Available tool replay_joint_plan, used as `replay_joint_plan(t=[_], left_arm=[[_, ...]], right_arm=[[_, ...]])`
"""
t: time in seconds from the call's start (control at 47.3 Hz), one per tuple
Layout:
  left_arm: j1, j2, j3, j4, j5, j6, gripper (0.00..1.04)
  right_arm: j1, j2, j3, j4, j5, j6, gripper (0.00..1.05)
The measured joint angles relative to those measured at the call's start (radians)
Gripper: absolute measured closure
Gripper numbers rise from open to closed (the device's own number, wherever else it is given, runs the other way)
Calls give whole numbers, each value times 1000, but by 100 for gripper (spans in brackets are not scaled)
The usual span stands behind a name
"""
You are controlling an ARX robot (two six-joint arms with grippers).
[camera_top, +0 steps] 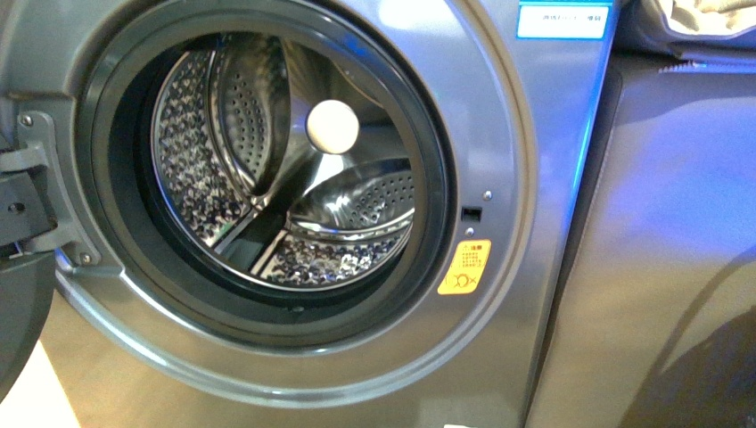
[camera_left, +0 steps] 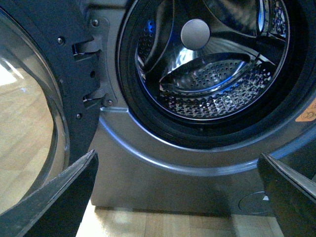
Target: Put clothes into washing machine
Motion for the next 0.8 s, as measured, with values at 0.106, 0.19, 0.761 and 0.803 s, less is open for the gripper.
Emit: replay_joint_plan(t=[0.106,0.19,0.761,0.803], left_arm=[[0,0,0,0,0,0,7],[0,0,0,0,0,0,7],[0,0,0,0,0,0,7],[0,0,0,0,0,0,7]], right_arm=[[-15,-112,-61,10,-31,-10,102],[-30,-219,-111,3,-76,-11,102],[-75,-1072,-216,-197,-347,35,102],[-75,-1120,-192,-217,-360,48,102]])
